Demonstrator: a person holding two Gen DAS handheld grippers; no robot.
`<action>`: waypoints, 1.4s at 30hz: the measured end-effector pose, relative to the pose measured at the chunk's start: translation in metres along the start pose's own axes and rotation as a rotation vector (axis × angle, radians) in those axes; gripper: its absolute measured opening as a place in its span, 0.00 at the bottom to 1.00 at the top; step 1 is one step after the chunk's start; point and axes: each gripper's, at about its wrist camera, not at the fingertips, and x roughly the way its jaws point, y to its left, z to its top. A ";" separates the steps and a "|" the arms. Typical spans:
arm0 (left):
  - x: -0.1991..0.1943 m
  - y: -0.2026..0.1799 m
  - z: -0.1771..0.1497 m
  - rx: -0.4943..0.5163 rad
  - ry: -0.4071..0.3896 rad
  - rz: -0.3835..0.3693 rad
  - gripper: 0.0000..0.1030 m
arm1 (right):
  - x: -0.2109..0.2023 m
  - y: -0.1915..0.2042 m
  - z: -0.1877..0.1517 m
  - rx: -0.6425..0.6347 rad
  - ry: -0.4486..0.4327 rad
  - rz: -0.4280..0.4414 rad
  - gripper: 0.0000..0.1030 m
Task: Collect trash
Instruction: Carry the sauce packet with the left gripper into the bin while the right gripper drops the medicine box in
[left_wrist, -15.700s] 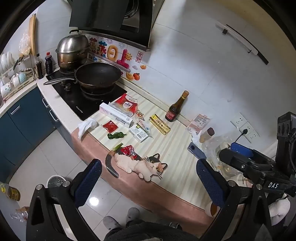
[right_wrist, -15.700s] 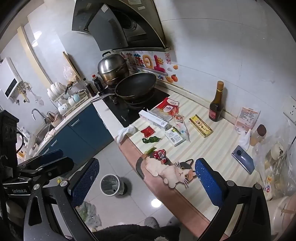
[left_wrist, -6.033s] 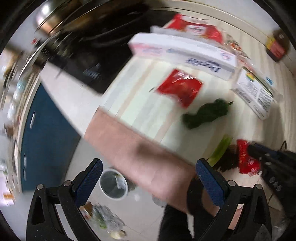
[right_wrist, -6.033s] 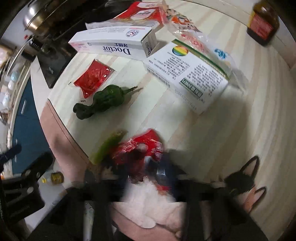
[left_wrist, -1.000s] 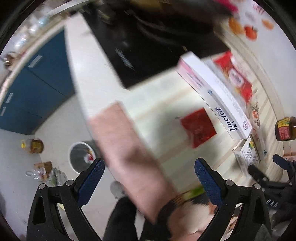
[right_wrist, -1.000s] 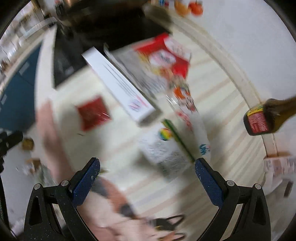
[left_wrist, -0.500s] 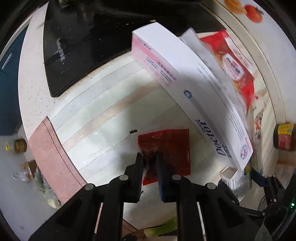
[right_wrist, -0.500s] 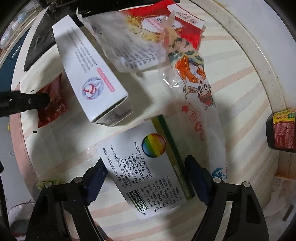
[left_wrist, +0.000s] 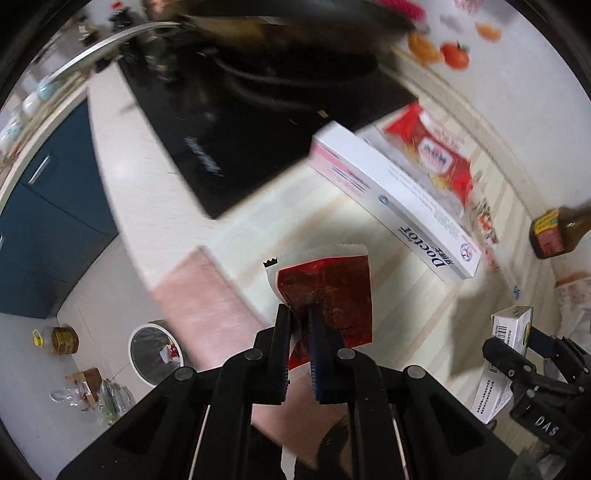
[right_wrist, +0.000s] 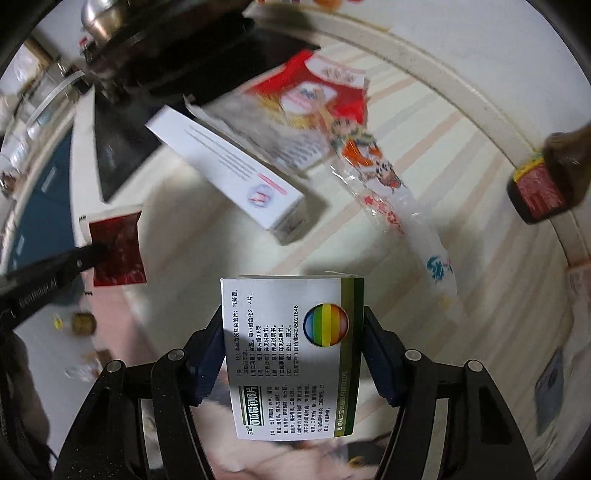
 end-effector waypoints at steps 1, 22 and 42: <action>-0.005 0.010 -0.003 -0.006 -0.012 -0.002 0.06 | -0.011 0.008 -0.002 0.001 -0.017 0.013 0.67; 0.014 0.360 -0.173 -0.536 0.048 0.163 0.06 | 0.061 0.374 -0.074 -0.452 0.079 0.204 0.67; 0.332 0.543 -0.302 -0.871 0.294 0.032 0.06 | 0.472 0.510 -0.185 -0.473 0.385 0.225 0.67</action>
